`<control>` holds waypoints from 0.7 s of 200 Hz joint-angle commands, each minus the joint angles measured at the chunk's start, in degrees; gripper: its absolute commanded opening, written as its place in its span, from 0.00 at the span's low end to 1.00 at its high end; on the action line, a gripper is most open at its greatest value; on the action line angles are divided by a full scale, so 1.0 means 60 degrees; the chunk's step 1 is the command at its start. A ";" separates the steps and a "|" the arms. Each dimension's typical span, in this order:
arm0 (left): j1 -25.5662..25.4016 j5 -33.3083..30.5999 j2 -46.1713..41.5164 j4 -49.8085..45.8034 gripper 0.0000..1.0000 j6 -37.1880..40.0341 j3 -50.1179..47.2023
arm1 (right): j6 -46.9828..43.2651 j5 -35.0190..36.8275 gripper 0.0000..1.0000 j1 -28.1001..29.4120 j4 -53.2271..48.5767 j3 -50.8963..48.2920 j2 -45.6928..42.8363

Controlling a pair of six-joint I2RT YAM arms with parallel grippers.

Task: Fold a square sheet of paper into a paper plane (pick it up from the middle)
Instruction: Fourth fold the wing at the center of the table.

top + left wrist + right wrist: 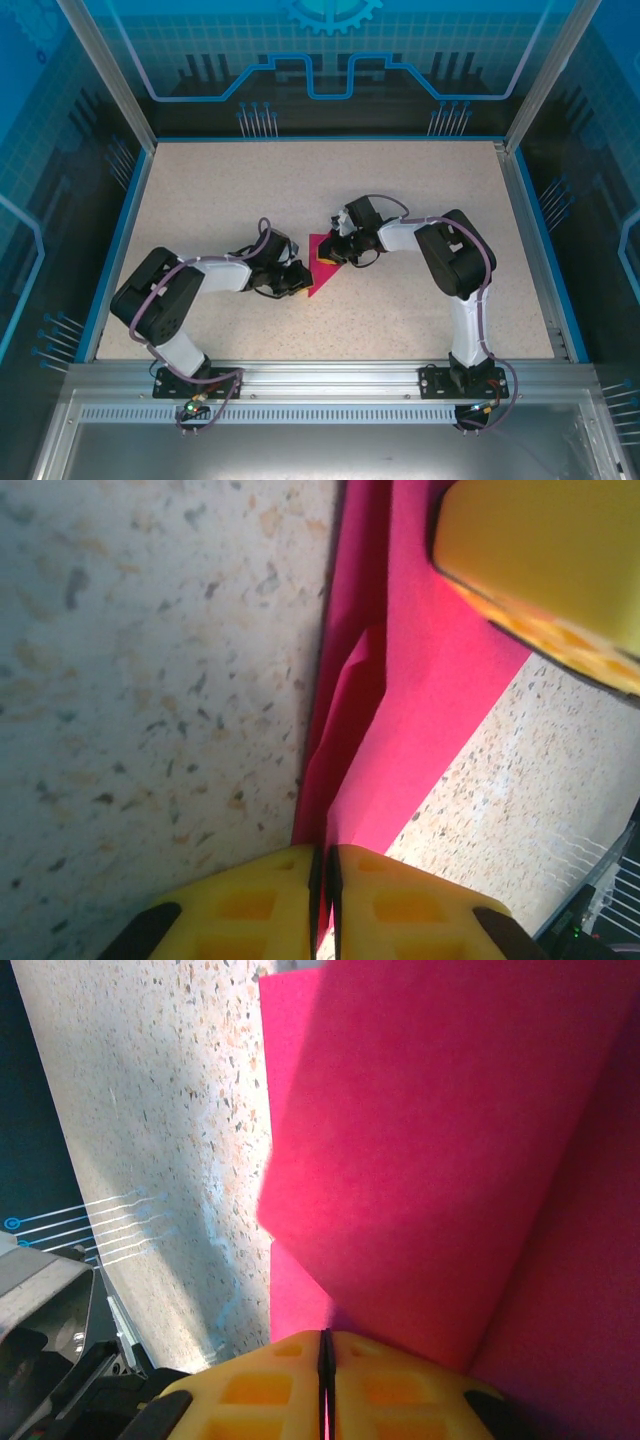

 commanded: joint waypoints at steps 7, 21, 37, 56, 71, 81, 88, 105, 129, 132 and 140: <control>-0.0194 -0.0321 -0.0244 -0.1270 0.14 0.0105 -0.0097 | -0.0006 0.0483 0.10 -0.0067 -0.0366 -0.0174 0.0407; -0.0250 -0.0436 -0.0291 -0.1403 0.11 0.0122 -0.0084 | -0.0009 0.0486 0.10 -0.0063 -0.0371 -0.0200 0.0407; -0.0271 -0.0494 -0.0292 -0.1496 0.09 0.0186 -0.0059 | -0.0030 0.0476 0.10 -0.0074 -0.0373 -0.0204 0.0407; -0.0304 -0.0697 -0.0259 -0.1748 0.07 0.0216 0.0016 | -0.0033 0.0488 0.10 -0.0066 -0.0379 -0.0196 0.0420; -0.0342 -0.0866 -0.0248 -0.2079 0.06 0.0275 0.0106 | -0.0046 0.0519 0.10 -0.0067 -0.0407 -0.0212 0.0447; -0.0364 -0.0927 -0.0233 -0.2263 0.05 0.0309 0.0160 | -0.0032 0.0533 0.10 -0.0063 -0.0404 -0.0204 0.0479; -0.0392 -0.0905 -0.0219 -0.2332 0.06 0.0299 0.0155 | -0.0021 0.0532 0.10 -0.0063 -0.0430 -0.0203 0.0510; -0.0476 -0.0912 -0.0232 -0.2465 0.07 0.0319 0.0096 | -0.0028 0.0577 0.10 -0.0050 -0.0452 -0.0213 0.0579; -0.0574 -0.0971 -0.0488 -0.2594 0.10 0.0238 -0.0103 | -0.0028 0.0662 0.10 -0.0050 -0.0523 -0.0231 0.0597; -0.0573 -0.0971 -0.0540 -0.2589 0.11 0.0228 -0.0132 | -0.0034 0.0682 0.10 -0.0052 -0.0523 -0.0233 0.0597; -0.0586 -0.0996 -0.0685 -0.2648 0.12 0.0186 -0.0193 | -0.0046 0.0706 0.10 -0.0052 -0.0562 -0.0233 0.0599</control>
